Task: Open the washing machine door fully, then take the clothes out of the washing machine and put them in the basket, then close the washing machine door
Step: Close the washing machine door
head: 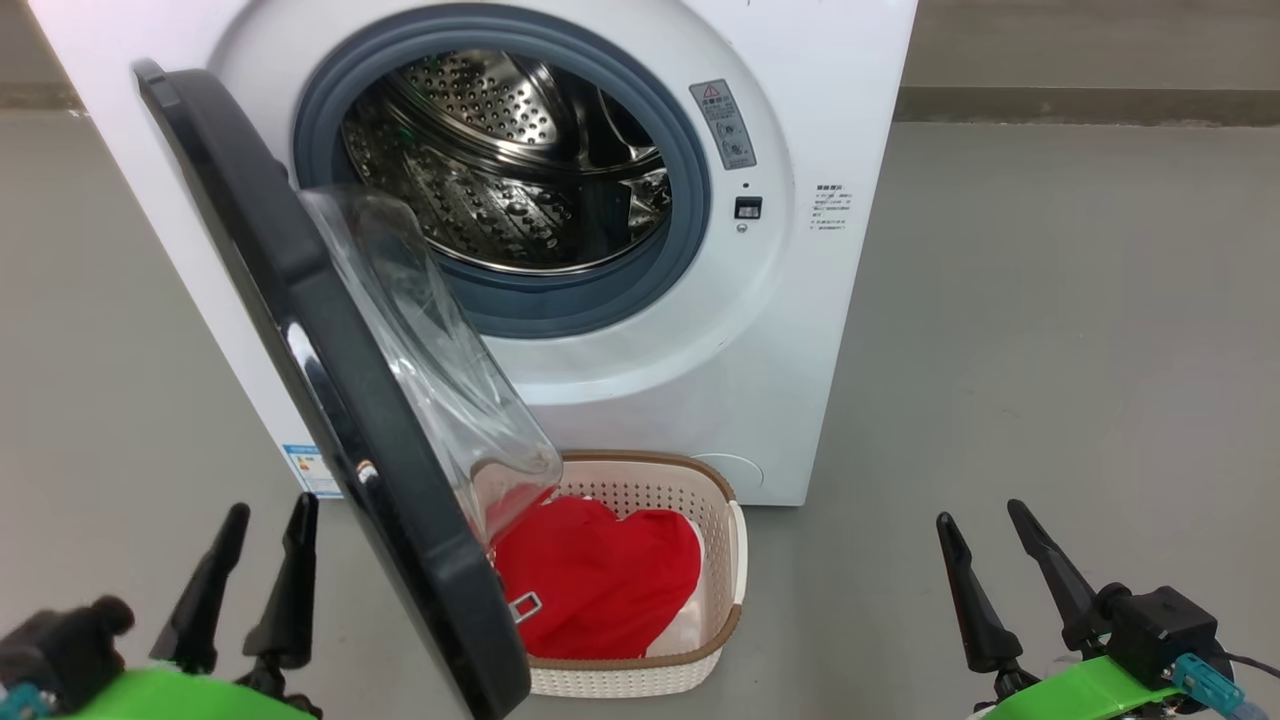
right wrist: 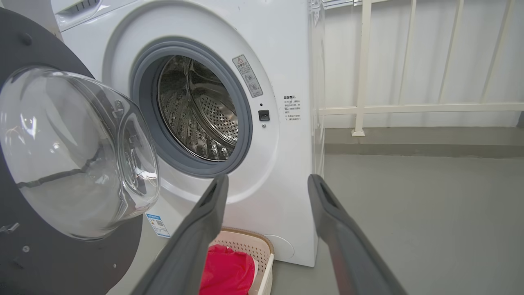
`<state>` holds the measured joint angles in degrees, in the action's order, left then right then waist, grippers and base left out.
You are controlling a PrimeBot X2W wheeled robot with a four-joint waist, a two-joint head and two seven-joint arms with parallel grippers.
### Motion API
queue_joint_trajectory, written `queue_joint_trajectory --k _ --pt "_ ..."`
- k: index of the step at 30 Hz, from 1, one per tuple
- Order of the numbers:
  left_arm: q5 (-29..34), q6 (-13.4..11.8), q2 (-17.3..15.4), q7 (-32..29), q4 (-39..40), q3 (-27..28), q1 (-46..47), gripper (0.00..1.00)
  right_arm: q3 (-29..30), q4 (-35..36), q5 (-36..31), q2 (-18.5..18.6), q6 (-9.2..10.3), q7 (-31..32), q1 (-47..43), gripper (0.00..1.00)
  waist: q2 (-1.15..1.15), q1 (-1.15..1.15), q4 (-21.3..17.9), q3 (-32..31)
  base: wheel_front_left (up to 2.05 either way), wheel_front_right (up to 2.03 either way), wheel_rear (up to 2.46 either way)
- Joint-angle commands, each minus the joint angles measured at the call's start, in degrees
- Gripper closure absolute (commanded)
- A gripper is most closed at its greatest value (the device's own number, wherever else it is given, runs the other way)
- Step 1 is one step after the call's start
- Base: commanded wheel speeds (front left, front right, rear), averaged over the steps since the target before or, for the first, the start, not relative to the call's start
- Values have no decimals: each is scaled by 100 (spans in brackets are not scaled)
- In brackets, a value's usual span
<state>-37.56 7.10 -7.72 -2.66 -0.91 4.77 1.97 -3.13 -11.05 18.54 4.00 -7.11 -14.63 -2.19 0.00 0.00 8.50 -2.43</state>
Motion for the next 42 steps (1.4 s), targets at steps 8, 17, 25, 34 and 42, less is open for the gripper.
queue_joint_trajectory --k 8,17,25,34,42 --pt "1035 37 -543 1543 -598 -229 1 0 -99 152 -14 24 -37 -37 188 0 0 0 -31 -51 0 0 0" --pt "1815 -123 -412 1763 -1003 13 -20 0 -79 176 -29 -4 -37 -37 168 0 0 0 -78 -68 0 0 0" --pt "2291 -56 -143 1765 -1050 313 -117 0 -64 176 -75 -17 -37 -37 154 0 0 0 -78 -71 0 0 0" --pt "2475 11 41 1766 -1135 494 -151 0 -95 166 -78 -2 -37 -37 161 0 0 0 -76 -80 0 0 0" --pt "2575 32 107 1766 -1205 583 -146 0 -89 171 -92 51 -37 -37 173 0 0 0 -77 -108 0 0 0"
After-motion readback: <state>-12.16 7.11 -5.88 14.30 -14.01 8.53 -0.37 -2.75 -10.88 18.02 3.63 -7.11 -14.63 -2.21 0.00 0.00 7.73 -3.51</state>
